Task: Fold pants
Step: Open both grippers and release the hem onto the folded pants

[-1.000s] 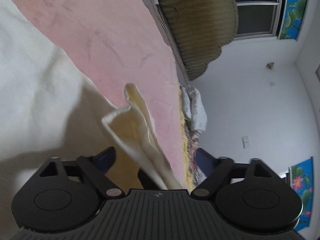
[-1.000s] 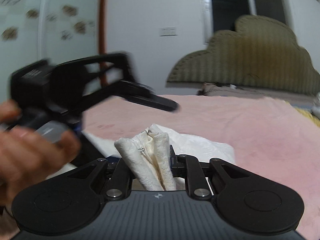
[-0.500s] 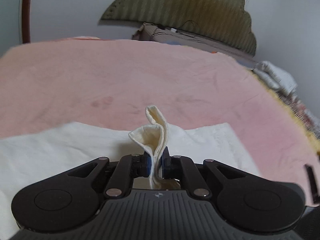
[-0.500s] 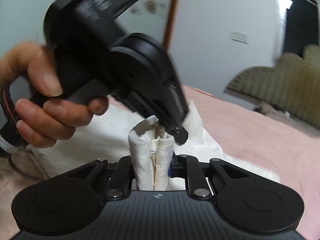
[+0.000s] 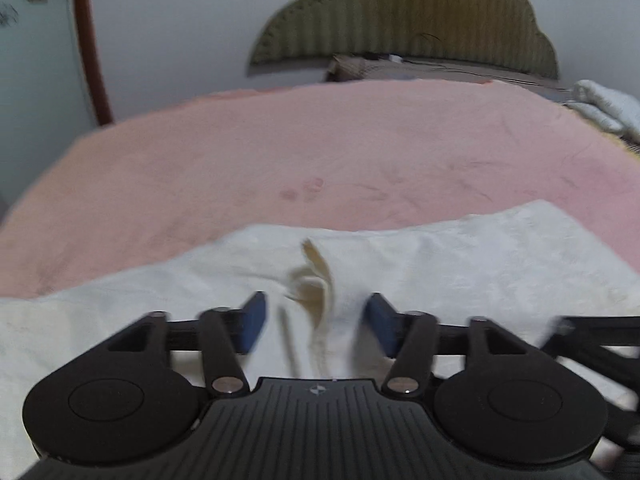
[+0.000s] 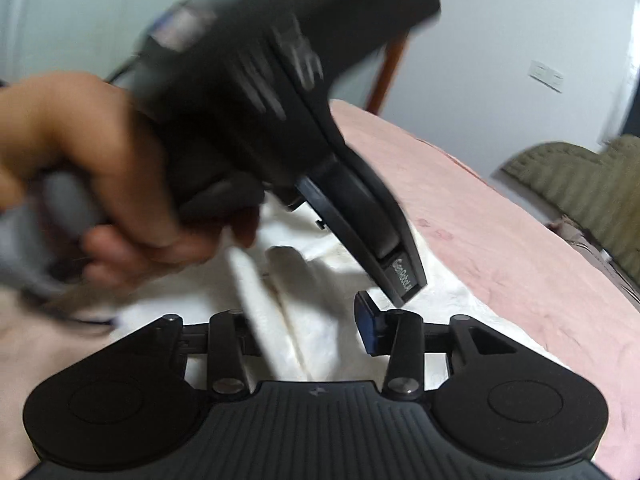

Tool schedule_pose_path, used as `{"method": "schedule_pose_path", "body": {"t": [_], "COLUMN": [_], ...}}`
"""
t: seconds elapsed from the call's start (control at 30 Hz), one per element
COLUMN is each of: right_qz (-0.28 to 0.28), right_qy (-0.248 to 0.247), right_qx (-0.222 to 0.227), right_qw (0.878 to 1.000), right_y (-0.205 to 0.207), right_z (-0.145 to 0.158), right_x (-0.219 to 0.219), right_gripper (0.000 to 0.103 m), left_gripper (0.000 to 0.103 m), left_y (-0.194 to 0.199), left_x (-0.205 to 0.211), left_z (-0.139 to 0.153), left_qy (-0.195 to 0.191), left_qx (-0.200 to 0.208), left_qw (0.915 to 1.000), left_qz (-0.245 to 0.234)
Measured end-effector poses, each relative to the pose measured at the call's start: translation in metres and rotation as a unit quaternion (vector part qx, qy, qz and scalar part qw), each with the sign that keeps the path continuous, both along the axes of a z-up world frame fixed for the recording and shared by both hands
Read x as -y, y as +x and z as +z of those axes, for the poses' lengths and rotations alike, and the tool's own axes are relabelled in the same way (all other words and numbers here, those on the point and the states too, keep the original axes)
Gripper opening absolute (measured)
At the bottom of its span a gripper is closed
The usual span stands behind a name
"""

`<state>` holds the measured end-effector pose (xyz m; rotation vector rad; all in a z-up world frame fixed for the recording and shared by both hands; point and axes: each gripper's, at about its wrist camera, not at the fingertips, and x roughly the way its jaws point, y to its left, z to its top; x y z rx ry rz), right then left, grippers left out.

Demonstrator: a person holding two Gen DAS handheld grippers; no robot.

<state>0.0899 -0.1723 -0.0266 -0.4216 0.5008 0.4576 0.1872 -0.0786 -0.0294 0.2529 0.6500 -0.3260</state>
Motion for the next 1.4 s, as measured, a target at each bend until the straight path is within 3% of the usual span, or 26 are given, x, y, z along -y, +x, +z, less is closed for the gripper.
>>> {"method": "schedule_pose_path", "body": {"t": [0.07,0.17,0.3,0.37,0.43,0.53,0.6,0.7,0.8,0.87,1.0,1.1,1.27,1.4], "right_qz": [0.033,0.026,-0.064,-0.114,-0.121,-0.125,-0.098,-0.039,-0.02,-0.023,-0.023,-0.031,0.0,0.008], "right_qy": [0.04,0.086,0.119,0.121,0.113,0.115,0.121,0.104,0.079,0.093,0.118,0.125,0.066,-0.026], "right_qx": [-0.025,-0.032,-0.031,-0.061,-0.111,-0.085,-0.057,-0.034,-0.021,-0.034,-0.082,-0.069,-0.011,0.024], "right_qw": [0.998,0.995,0.99,0.984,0.98,0.982,0.986,0.993,0.996,0.995,0.989,0.989,0.998,0.999], "right_y": [-0.014,-0.03,-0.022,-0.017,-0.014,-0.025,-0.038,-0.031,-0.021,-0.015,-0.007,-0.021,-0.046,-0.05], "right_z": [0.011,0.027,0.032,0.019,0.003,0.004,0.009,0.007,-0.001,-0.004,-0.017,-0.013,-0.011,-0.028], "right_x": [0.015,0.049,0.11,0.133,0.15,0.15,0.128,0.084,0.059,0.055,0.063,0.069,0.048,0.022], "right_gripper": [0.043,0.043,0.044,0.047,0.045,0.046,0.046,0.046,0.046,0.046,0.046,0.046,0.046,0.046], "left_gripper": [0.069,0.07,0.069,0.069,0.07,0.07,0.069,0.069,0.069,0.07,0.069,0.068,0.07,0.07], "left_y": [-0.005,-0.006,0.0,0.001,0.002,0.0,-0.001,-0.003,0.003,0.012,0.043,0.036,0.023,0.01], "left_x": [-0.008,-0.023,-0.04,-0.045,-0.048,-0.054,-0.058,-0.047,-0.021,-0.004,0.012,0.0,-0.033,-0.065], "left_z": [0.004,0.012,0.02,0.024,0.026,0.028,0.035,0.046,0.052,0.046,0.005,0.001,0.015,0.026], "left_qy": [0.016,0.023,0.03,0.011,-0.002,-0.017,-0.042,-0.068,-0.043,-0.007,0.075,0.051,-0.012,-0.111], "left_qx": [0.021,0.025,0.027,0.009,-0.007,-0.021,-0.028,-0.03,-0.005,0.013,-0.022,-0.013,-0.039,-0.094], "left_qw": [0.9996,0.9985,0.9944,0.9945,0.9941,0.9916,0.9901,0.9923,0.9968,0.9981,0.9939,0.9949,0.9915,0.9802], "left_qz": [0.011,0.044,0.097,0.104,0.108,0.126,0.131,0.099,0.067,0.06,0.077,0.087,0.124,0.134]}}
